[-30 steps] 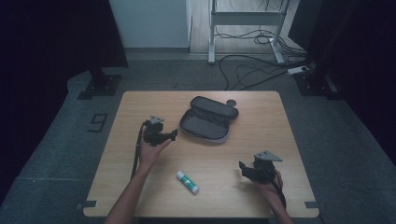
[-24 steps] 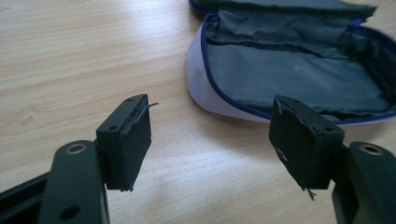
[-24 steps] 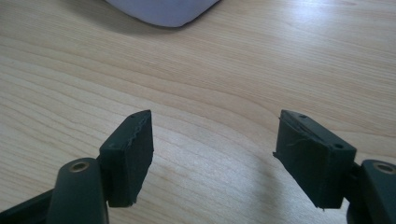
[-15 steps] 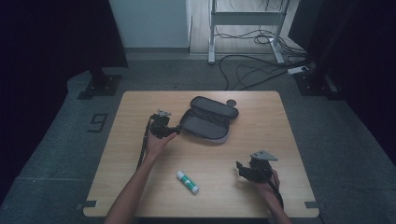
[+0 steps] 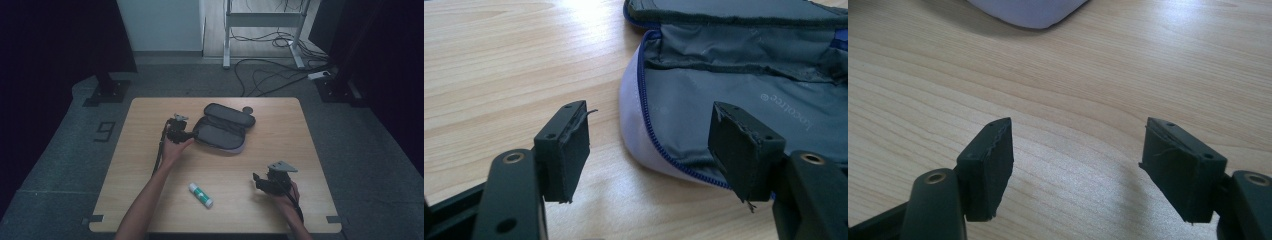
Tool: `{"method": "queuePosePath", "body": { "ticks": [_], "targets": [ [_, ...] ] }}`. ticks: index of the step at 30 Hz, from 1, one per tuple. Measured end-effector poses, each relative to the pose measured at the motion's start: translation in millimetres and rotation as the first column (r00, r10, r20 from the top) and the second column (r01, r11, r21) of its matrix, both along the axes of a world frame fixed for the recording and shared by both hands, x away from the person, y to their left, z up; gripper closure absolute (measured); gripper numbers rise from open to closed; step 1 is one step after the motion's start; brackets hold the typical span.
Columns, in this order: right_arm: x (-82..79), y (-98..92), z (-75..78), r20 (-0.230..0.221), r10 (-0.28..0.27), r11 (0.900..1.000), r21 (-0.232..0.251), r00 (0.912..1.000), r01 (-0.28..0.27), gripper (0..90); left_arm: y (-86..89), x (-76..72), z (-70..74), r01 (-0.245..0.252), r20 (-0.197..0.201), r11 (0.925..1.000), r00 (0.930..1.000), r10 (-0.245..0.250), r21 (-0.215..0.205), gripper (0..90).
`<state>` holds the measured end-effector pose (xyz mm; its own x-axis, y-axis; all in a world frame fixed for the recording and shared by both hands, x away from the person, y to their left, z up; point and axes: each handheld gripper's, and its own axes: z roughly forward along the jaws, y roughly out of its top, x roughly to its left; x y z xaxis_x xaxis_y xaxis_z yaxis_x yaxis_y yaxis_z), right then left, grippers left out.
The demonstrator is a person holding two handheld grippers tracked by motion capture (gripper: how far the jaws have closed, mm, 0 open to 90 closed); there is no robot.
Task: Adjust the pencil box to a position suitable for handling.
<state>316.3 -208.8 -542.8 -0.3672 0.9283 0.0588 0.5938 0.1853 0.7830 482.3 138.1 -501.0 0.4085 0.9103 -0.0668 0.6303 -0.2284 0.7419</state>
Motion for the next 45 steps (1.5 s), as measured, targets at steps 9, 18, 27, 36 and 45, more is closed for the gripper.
{"method": "queuePosePath", "body": {
  "ticks": [9, 18, 27, 36, 45],
  "targets": [
    [1.5, 1.1, 0.8, 0.001, 0.005, 1.0, 0.005, 1.0, -0.005, 28.1, -7.6, 8.7, -18.7, -0.007, -0.037, 0.9992, 0.9993, 0.009, 0.04, 38.8],
    [21.7, 3.9, 10.6, 0.021, 0.007, 0.998, 0.066, 0.9997, -0.008, 29.3, -7.0, 14.3, -28.7, -0.014, -0.067, 0.9997, 0.9977, 0.015, 0.021, 47.6],
    [49.5, 15.4, 26.1, 0.041, 0.008, 0.998, 0.059, 0.9991, -0.01, 31.9, -8.4, 15.3, -31.1, -0.008, -0.08, 0.9999, 0.9967, 0.009, 0.007, 61.0],
    [89.7, 31.6, 36.3, 0.049, 0.037, 0.998, 0.056, 0.9981, -0.04, 37.6, -6.2, 16.6, -32.8, -0.007, -0.094, 1.0, 0.9955, 0.007, -0.002, 63.8],
    [112.2, 42.7, 37.9, 0.039, 0.03, 0.998, 0.059, 0.9988, -0.033, 41.2, -6.9, 16.3, -33.2, -0.012, -0.104, 0.9999, 0.9946, 0.012, 0.004, 64.8]
  ]
}}
